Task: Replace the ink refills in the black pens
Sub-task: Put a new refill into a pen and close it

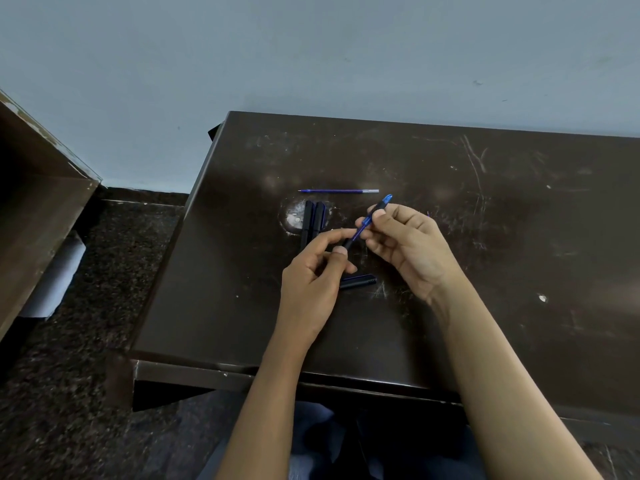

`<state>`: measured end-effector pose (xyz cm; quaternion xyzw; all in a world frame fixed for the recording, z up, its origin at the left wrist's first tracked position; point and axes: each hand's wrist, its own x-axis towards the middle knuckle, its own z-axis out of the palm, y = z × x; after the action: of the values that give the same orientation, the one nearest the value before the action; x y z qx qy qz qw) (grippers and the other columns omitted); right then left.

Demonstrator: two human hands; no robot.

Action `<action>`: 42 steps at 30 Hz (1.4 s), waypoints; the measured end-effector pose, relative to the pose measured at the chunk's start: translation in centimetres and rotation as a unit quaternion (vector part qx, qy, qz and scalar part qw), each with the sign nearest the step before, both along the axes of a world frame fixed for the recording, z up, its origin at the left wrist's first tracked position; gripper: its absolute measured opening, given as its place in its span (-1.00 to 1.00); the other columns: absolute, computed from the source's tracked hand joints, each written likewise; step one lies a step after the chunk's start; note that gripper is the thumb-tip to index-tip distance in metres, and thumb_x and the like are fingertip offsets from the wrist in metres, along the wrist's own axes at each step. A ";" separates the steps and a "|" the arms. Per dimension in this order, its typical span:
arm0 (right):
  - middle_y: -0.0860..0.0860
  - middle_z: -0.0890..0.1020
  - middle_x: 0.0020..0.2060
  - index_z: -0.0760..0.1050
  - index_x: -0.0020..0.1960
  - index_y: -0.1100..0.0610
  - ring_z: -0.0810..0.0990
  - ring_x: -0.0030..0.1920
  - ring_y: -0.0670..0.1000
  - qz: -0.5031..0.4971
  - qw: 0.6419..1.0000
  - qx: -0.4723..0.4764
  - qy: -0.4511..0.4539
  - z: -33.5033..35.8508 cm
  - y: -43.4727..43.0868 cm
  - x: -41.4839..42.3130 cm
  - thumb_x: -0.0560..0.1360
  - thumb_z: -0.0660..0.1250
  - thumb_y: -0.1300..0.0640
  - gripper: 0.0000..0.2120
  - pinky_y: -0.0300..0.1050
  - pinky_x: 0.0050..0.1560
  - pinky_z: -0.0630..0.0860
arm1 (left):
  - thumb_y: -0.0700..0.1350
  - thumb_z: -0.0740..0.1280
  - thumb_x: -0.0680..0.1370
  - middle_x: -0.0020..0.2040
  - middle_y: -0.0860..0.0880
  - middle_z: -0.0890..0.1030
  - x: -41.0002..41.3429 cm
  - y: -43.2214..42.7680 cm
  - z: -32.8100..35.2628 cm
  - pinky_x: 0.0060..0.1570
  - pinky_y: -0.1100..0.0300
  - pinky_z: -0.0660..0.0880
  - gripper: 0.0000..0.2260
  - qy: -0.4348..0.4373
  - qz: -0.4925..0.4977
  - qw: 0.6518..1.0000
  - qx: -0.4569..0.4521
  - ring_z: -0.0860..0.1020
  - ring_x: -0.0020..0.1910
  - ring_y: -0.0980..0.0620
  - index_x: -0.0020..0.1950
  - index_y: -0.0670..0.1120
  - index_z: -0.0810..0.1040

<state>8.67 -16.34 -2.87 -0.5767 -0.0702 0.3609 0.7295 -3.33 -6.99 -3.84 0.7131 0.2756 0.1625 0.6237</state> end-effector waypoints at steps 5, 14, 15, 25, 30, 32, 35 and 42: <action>0.12 0.66 -0.08 0.59 -0.06 0.12 0.62 -0.18 -0.09 0.061 0.997 -0.035 -0.023 -0.2 0.4 -0.5 0.55 0.31 0.20 -0.91 -0.25 -0.09 0.55 | -0.09 0.19 0.62 -0.29 0.08 0.62 0.1 0.0 -0.3 -0.33 0.25 0.37 -0.83 0.005 0.035 0.999 -0.019 0.44 -0.40 0.22 0.08 0.02 0.57; 0.02 0.62 -0.24 0.59 -0.06 0.13 0.60 -0.23 -0.11 0.063 0.998 -0.026 -0.013 0.1 0.5 -0.6 0.54 0.31 0.24 -0.91 -0.27 -0.12 0.55 | -0.08 0.34 0.54 -0.19 0.07 0.62 0.0 0.1 -0.3 -0.27 0.29 0.50 -0.92 0.010 0.030 0.999 0.022 0.55 -0.28 0.22 0.02 0.04 0.57; 0.02 0.62 -0.24 0.59 -0.08 0.12 0.60 -0.23 -0.10 0.063 0.998 -0.027 -0.015 0.1 0.5 -0.7 0.53 0.32 0.24 -0.91 -0.27 -0.12 0.55 | -0.06 0.32 0.56 -0.21 0.08 0.62 0.0 0.0 -0.3 -0.30 0.32 0.45 -0.91 0.013 0.034 0.999 0.021 0.53 -0.32 0.25 0.02 0.03 0.59; 0.02 0.63 -0.25 0.61 -0.19 0.02 0.59 -0.25 -0.09 0.055 0.998 0.007 -0.019 0.3 0.3 -0.7 0.54 0.31 0.26 -0.79 -0.26 -0.15 0.53 | -0.06 0.33 0.55 -0.23 0.10 0.62 0.0 0.0 -0.2 -0.28 0.30 0.49 -0.89 -0.006 0.042 0.998 0.048 0.53 -0.31 0.23 0.05 0.04 0.60; 0.02 0.61 -0.28 0.59 -0.13 0.09 0.58 -0.27 -0.11 0.056 0.998 0.014 -0.026 0.2 0.4 -0.7 0.54 0.31 0.27 -0.86 -0.30 -0.20 0.54 | -0.06 0.23 0.61 -0.32 0.04 0.64 0.2 -0.3 -0.4 -0.41 0.35 0.38 -0.78 0.009 0.037 0.999 0.010 0.45 -0.47 0.23 -0.07 -0.06 0.66; 0.02 0.64 -0.25 0.62 -0.18 0.04 0.59 -0.25 -0.10 0.055 0.998 0.020 -0.026 0.3 0.4 -0.7 0.53 0.31 0.27 -0.79 -0.30 -0.19 0.54 | -0.07 0.31 0.57 -0.28 0.09 0.63 0.1 -0.2 -0.4 -0.33 0.40 0.42 -0.88 0.000 0.039 0.998 0.052 0.52 -0.37 0.26 -0.05 -0.03 0.64; 0.01 0.64 -0.24 0.62 -0.19 0.04 0.59 -0.24 -0.11 0.056 0.998 0.025 -0.030 0.2 0.4 -0.7 0.52 0.33 0.26 -0.81 -0.29 -0.17 0.54 | -0.05 0.38 0.52 -0.22 0.11 0.62 0.0 0.1 -0.5 -0.23 0.38 0.47 -0.94 0.000 0.053 0.997 0.062 0.55 -0.26 0.26 -0.03 0.04 0.60; 0.02 0.58 -0.31 0.54 -0.23 0.07 0.52 -0.28 -0.08 0.042 0.998 0.026 -0.032 0.0 0.5 -0.6 0.51 0.35 0.23 -0.84 -0.30 -0.20 0.52 | -0.06 0.30 0.58 -0.26 0.09 0.65 0.1 -0.3 -0.4 -0.25 0.33 0.47 -0.86 -0.004 0.051 0.997 0.062 0.55 -0.33 0.27 -0.06 -0.01 0.65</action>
<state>8.07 -15.82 -2.85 -0.5655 -0.1271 0.3703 0.7259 -3.23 -7.34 -4.22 0.7349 0.2981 0.2139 0.5703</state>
